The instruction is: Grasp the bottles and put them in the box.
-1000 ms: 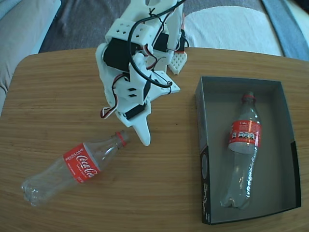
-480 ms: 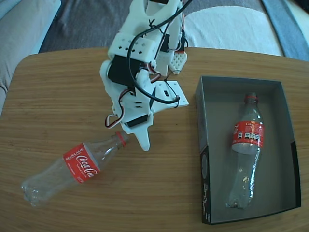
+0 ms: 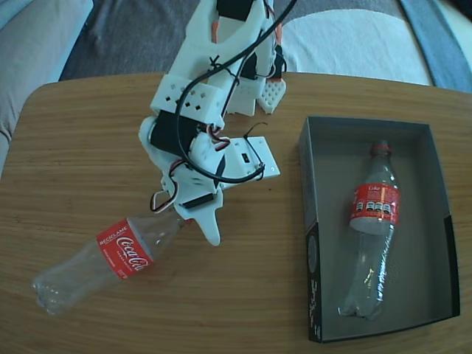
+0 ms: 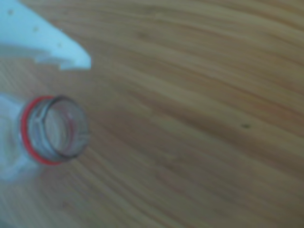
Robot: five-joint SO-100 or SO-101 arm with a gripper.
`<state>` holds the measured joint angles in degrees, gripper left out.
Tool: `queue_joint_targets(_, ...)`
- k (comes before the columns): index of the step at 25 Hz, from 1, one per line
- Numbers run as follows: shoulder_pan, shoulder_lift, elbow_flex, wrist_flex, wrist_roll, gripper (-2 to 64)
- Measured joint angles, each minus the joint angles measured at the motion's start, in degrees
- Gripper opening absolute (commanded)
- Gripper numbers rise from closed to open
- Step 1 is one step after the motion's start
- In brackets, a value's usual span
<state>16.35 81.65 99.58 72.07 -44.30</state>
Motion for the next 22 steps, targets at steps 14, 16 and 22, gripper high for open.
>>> queue_joint_targets(14,3.8,-6.5,-5.5,-0.4,0.0,50.8)
queue_joint_targets(16,4.1,-6.5,-5.5,-0.4,0.0,50.8)
queue_joint_targets(22,3.8,-6.6,-5.5,-0.4,0.0,50.8)
